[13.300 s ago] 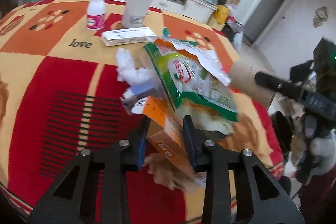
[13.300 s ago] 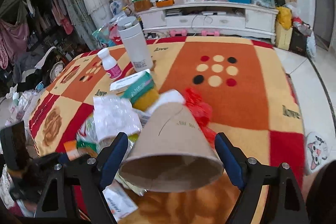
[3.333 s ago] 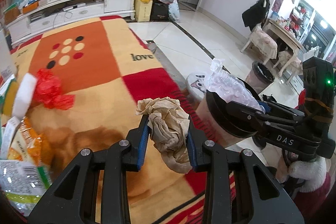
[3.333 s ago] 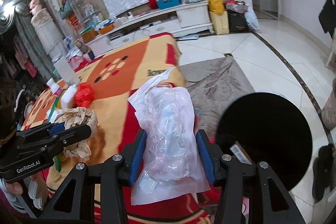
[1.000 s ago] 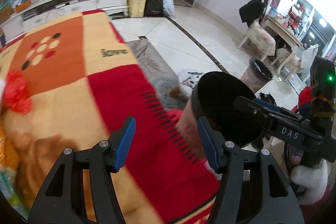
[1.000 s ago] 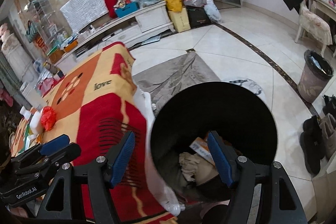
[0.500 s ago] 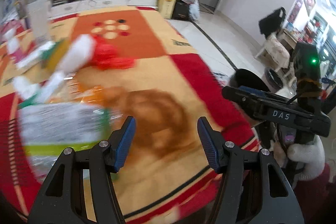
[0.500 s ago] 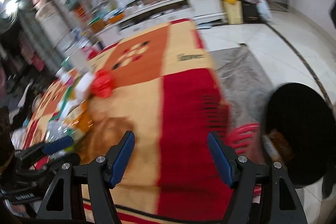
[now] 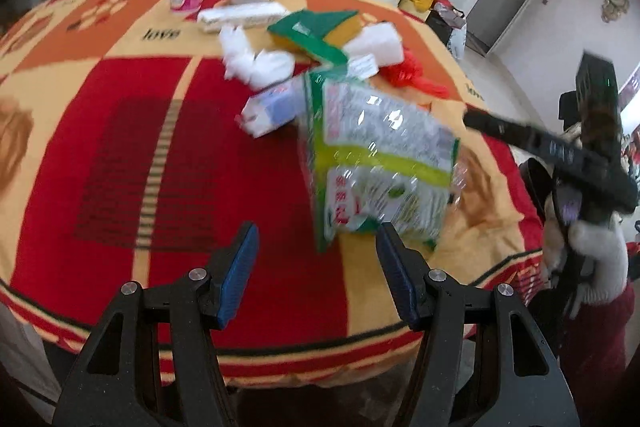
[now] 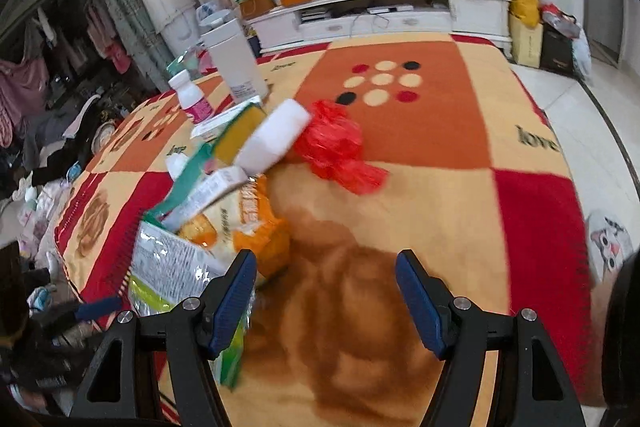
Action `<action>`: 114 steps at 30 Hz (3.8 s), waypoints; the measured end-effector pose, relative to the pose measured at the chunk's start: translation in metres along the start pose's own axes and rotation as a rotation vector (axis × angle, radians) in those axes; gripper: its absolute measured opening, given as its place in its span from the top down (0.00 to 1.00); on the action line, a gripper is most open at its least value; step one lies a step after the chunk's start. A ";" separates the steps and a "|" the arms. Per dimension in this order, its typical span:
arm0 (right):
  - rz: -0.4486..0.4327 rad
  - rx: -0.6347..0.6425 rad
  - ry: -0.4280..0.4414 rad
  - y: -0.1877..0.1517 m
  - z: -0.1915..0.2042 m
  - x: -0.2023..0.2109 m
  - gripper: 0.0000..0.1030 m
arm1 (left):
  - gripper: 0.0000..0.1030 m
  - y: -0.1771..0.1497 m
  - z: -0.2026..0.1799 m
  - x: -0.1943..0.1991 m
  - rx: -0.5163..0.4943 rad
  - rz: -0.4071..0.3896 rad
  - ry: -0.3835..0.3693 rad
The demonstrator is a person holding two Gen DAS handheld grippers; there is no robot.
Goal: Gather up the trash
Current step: 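Bring both empty grippers back over the trash on the blanket, then grasp the green-and-white snack bag with the left gripper, then grasp the orange snack bag with the right gripper while the left holds the green bag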
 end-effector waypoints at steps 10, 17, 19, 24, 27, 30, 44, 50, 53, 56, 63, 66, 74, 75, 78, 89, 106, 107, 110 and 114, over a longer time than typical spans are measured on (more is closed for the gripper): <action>0.131 0.067 -0.031 -0.034 0.012 -0.021 0.33 | 0.42 0.008 0.009 -0.028 0.058 0.036 -0.068; 0.137 0.068 0.035 -0.050 0.026 -0.018 0.33 | 0.42 0.033 0.039 0.007 0.109 -0.067 -0.037; 0.117 0.042 0.043 -0.044 0.022 -0.013 0.33 | 0.42 0.032 0.043 0.017 0.111 -0.086 -0.020; 0.020 0.023 -0.037 -0.023 0.013 -0.001 0.33 | 0.42 0.022 0.049 0.029 0.121 -0.084 -0.017; 0.020 0.000 -0.091 -0.016 0.007 -0.011 0.33 | 0.42 0.015 0.046 0.033 0.112 -0.073 -0.021; 0.093 0.005 -0.063 -0.028 0.015 -0.026 0.33 | 0.42 0.009 0.044 0.033 0.111 -0.067 -0.035; 0.164 0.108 0.037 -0.082 0.068 -0.024 0.33 | 0.36 0.003 0.047 0.017 0.194 -0.071 -0.055; 0.108 0.021 -0.028 -0.083 0.036 0.016 0.32 | 0.36 0.007 0.037 -0.016 0.198 -0.054 -0.097; 0.096 -0.007 -0.073 -0.088 0.029 0.033 0.32 | 0.36 0.009 0.033 -0.030 0.186 -0.041 -0.103; 0.101 -0.030 -0.089 -0.094 0.032 0.041 0.32 | 0.43 0.006 0.032 -0.028 0.159 -0.084 -0.120; 0.126 0.045 -0.104 -0.108 0.067 0.048 0.32 | 0.75 -0.008 0.054 -0.025 0.204 -0.104 -0.200; 0.109 0.057 -0.106 -0.108 0.076 0.054 0.32 | 0.76 -0.009 0.059 -0.025 0.227 -0.105 -0.222; 0.065 -0.007 -0.088 -0.103 0.072 0.068 0.32 | 0.76 -0.013 0.051 -0.012 0.161 -0.107 -0.222; 0.064 -0.013 -0.080 -0.101 0.072 0.068 0.32 | 0.76 -0.015 0.052 -0.009 0.158 -0.106 -0.218; 0.050 -0.019 -0.060 -0.093 0.076 0.068 0.32 | 0.77 -0.018 0.057 -0.001 0.153 -0.118 -0.205; 0.019 0.002 -0.057 -0.060 0.061 0.045 0.23 | 0.43 -0.012 0.066 -0.013 0.192 -0.093 -0.191; 0.190 0.160 0.051 0.014 0.065 -0.056 0.08 | 0.77 0.017 0.115 0.011 0.195 -0.104 -0.062; 0.209 0.201 0.049 0.013 0.070 -0.063 0.08 | 0.77 0.018 0.118 0.012 0.203 -0.105 -0.064; 0.270 0.255 0.034 0.009 0.079 -0.083 0.05 | 0.77 0.020 0.119 0.012 0.210 -0.103 -0.086; 0.323 0.286 0.039 0.000 0.087 -0.101 0.05 | 0.77 0.023 0.110 0.018 0.200 -0.119 -0.120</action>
Point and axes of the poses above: each gripper's, at about its wrist camera, not at the fingertips, and x roughly against the way its jaws point, z to its left, y to its top, the point moved 1 cm from there along -x, roughly the way its jaws point, and after that the axes turned 9 degrees about -x, right-handed, at the moved point
